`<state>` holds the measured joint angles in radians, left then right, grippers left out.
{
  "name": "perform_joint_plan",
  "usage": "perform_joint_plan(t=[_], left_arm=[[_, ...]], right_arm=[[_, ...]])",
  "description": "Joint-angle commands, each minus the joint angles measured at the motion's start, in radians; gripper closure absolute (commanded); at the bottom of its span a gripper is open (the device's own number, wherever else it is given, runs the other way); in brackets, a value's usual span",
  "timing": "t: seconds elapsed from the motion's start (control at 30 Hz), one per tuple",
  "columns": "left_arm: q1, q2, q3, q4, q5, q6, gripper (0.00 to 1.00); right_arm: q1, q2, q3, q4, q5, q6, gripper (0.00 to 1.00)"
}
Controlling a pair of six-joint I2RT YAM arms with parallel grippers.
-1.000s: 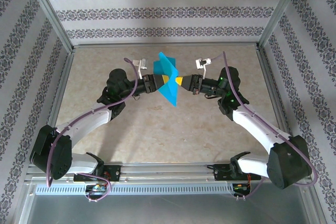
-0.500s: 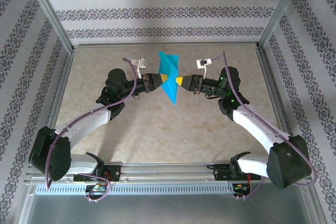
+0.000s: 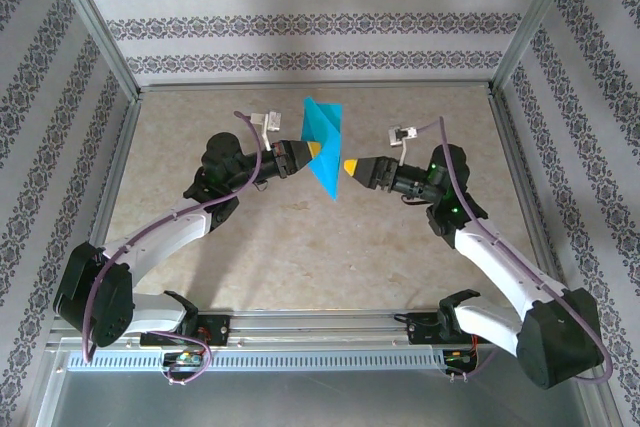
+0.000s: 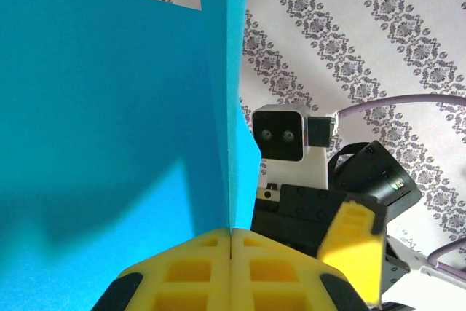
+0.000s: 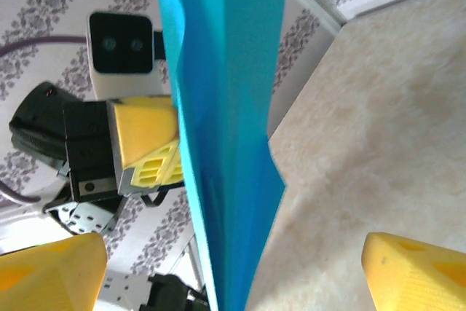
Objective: Fold a paper plane with a square sheet of paper (fold left side to right side)
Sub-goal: Turn over the paper at the center of the table.
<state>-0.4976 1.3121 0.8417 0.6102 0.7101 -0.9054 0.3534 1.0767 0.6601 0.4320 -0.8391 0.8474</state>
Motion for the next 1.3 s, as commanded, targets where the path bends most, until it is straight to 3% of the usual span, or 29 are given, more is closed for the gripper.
perform_joint_plan(t=[0.0,0.13,0.6,0.77,0.87,1.0,1.13,1.27], left_arm=[[-0.021,0.003,0.006,0.057,0.011,0.026,0.99],[-0.033,0.01,0.013,0.06,0.014,0.024,1.0],[-0.042,0.009,0.01,0.053,0.013,0.026,0.99],[-0.041,-0.022,0.001,-0.036,-0.027,0.096,0.8],[-0.039,-0.069,0.002,-0.167,-0.085,0.173,0.64],[-0.031,-0.16,-0.012,-0.329,-0.213,0.266,0.55],[-0.028,-0.27,-0.046,-0.447,-0.397,0.324,0.5],[-0.026,-0.371,-0.071,-0.578,-0.593,0.369,0.48]], right_arm=[[0.051,0.015,0.012,0.052,-0.011,0.005,0.09],[0.086,0.048,0.052,0.064,-0.015,-0.001,0.16],[0.084,0.063,0.107,0.042,0.016,-0.031,0.69],[0.091,0.031,0.102,-0.003,0.064,-0.081,0.91],[0.095,0.006,0.106,-0.079,0.101,-0.134,0.96],[0.111,-0.026,0.131,-0.245,0.168,-0.248,0.98],[0.174,-0.049,0.189,-0.512,0.374,-0.435,1.0],[0.355,0.012,0.322,-0.856,0.848,-0.668,1.0]])
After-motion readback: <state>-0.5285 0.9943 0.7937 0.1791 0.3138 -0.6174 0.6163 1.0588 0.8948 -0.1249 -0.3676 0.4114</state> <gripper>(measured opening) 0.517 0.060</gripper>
